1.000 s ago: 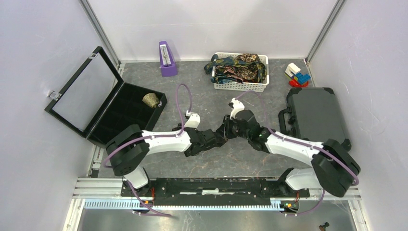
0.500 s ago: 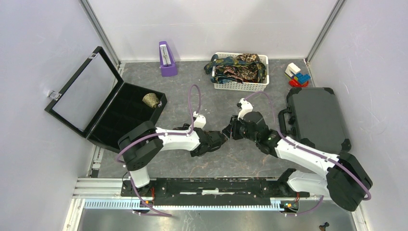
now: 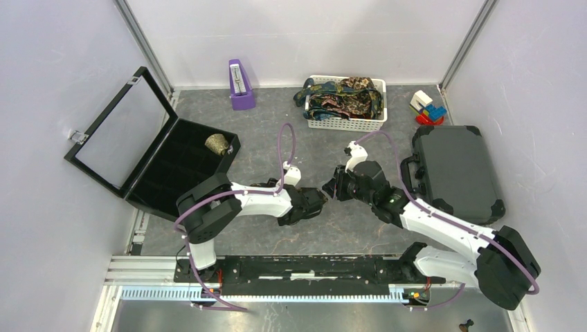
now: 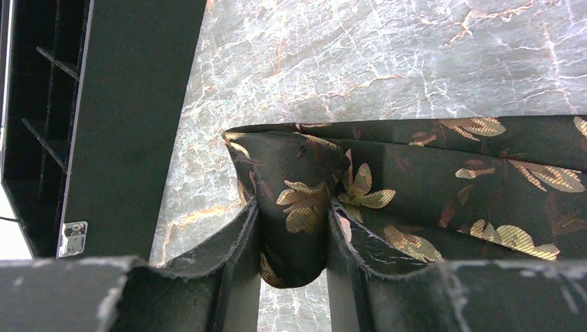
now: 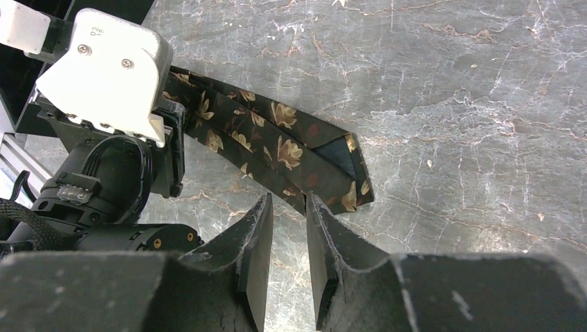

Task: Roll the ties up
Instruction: Roll the tie at the center of the board.

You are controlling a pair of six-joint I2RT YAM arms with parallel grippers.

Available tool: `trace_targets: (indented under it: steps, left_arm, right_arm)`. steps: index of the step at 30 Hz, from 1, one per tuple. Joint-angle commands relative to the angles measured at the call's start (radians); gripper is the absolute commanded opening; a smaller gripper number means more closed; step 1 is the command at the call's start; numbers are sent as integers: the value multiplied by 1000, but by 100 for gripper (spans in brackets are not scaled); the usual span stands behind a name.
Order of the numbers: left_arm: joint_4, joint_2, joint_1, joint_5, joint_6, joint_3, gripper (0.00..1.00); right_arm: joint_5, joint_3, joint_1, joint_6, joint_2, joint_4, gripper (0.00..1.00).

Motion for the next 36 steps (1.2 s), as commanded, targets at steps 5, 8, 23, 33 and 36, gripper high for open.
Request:
trace_targets:
  steps: [5,8,23,33,36]
  left_arm:
    - [177,7,-6,123,53,17,49]
    - [181,5,-7,136,68,24,54]
    - [178,-87,-6,191,118,59,75]
    - [123,-162,-6,204,128,103,84]
    - [114,-199,-5,213,136,111,86]
  right_arm:
    - [19,7,-4,-12,-37,-10,31]
    - [17,10,-4,-9,-42,-11,31]
    - [6,48,-4,-7,-43,-21,31]
    - [4,88,-4,-10,-26,-21,32]
    - [4,96,-4,-8,-17,-22,31]
